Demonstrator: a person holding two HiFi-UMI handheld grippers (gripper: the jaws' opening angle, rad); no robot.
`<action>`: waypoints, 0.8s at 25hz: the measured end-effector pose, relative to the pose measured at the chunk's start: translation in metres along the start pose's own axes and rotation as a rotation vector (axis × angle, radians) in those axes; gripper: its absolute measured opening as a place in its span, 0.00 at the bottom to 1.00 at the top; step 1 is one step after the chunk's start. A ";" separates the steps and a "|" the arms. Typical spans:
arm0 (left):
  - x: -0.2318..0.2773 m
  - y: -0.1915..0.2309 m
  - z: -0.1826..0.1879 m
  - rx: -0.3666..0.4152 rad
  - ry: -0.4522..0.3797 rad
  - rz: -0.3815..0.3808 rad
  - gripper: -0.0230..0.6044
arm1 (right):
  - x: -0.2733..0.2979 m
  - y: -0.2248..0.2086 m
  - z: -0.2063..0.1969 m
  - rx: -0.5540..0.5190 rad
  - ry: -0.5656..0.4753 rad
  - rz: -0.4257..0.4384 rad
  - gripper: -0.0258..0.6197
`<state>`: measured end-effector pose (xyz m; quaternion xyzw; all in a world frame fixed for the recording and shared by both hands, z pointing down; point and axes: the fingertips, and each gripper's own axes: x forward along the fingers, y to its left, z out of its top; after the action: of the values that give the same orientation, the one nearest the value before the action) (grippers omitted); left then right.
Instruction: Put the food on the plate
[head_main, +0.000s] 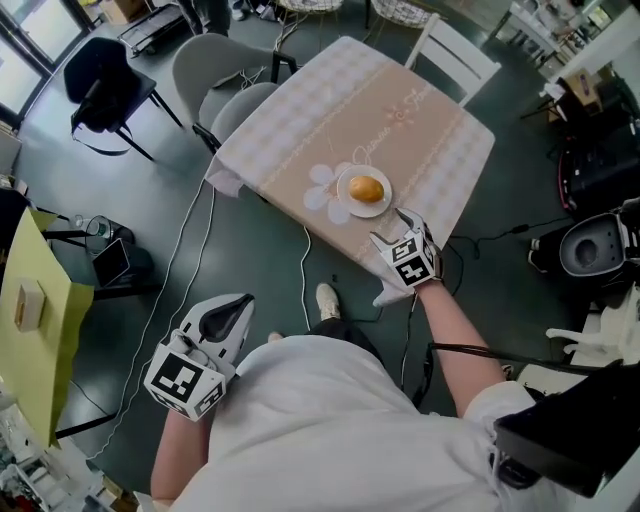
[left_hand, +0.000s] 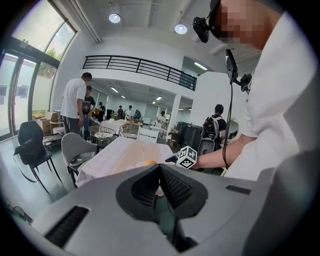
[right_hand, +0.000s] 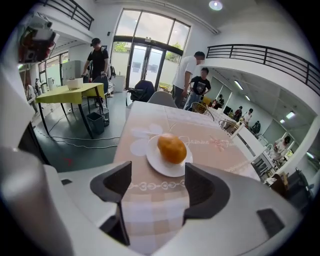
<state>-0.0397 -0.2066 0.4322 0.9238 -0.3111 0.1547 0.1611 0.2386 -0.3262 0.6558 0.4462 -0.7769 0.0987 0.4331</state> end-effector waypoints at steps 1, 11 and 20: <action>-0.005 -0.001 -0.003 -0.001 -0.007 -0.010 0.05 | -0.009 0.007 0.000 0.010 -0.004 -0.007 0.58; -0.070 -0.021 -0.050 -0.007 -0.005 -0.134 0.05 | -0.106 0.109 0.023 0.123 -0.112 -0.083 0.06; -0.095 -0.043 -0.076 0.035 0.003 -0.219 0.05 | -0.162 0.209 0.041 0.133 -0.197 0.001 0.06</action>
<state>-0.0993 -0.0944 0.4547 0.9547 -0.2051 0.1427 0.1613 0.0885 -0.1277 0.5565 0.4812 -0.8077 0.1060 0.3238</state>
